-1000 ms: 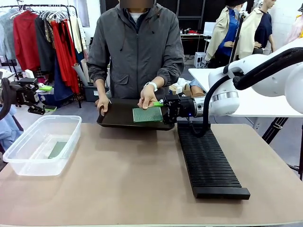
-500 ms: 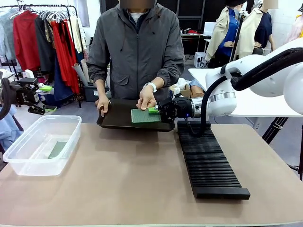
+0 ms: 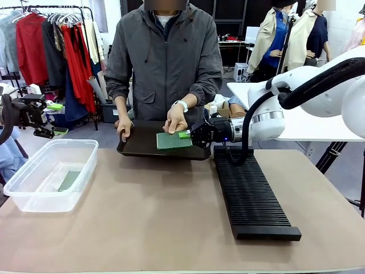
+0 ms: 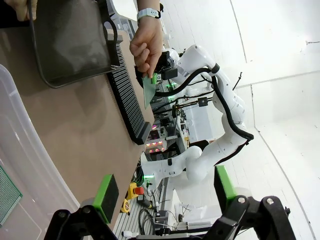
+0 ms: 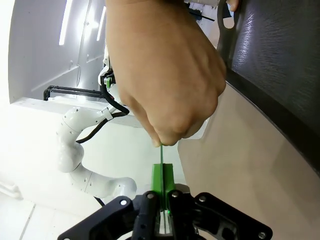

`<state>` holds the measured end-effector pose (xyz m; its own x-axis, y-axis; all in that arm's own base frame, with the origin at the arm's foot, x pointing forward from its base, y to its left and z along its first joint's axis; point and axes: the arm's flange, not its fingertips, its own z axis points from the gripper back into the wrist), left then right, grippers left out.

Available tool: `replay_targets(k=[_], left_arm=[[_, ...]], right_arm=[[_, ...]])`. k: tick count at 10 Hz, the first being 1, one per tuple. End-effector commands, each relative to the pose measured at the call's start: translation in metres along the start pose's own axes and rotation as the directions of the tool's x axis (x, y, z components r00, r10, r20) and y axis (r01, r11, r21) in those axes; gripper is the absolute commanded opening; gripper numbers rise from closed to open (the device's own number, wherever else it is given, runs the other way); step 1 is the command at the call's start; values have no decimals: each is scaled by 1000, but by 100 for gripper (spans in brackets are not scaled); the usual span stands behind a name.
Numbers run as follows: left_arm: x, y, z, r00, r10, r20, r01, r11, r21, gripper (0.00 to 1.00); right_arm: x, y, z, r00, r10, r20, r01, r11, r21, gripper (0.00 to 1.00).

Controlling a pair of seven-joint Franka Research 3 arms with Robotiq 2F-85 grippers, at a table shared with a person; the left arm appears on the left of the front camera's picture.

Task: Sort PCBs into racks and boxes based on the side picked up.
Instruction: Pick up the Blank PCB handed by the Human, then if the short side of the Blank PCB is picked up, insert it into the PCB Rack ; if the long side is picked up, place it in the Organizing box.

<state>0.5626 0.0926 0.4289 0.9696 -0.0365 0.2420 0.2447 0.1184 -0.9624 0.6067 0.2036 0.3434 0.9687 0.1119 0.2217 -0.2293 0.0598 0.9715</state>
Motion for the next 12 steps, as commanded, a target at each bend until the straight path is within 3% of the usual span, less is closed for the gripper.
replay_targets(k=[1, 12], left_arm=[[-1, -1, 1, 1000, -1, -5, 1, 1000, -7, 100], [-1, -1, 1, 1000, -1, -5, 1, 1000, -7, 100]], right_arm=[[12, 4, -7, 1000, -20, 20, 19, 1000, 18, 0], [0, 0, 0, 1000, -2, 0, 2, 1000, 0, 0]])
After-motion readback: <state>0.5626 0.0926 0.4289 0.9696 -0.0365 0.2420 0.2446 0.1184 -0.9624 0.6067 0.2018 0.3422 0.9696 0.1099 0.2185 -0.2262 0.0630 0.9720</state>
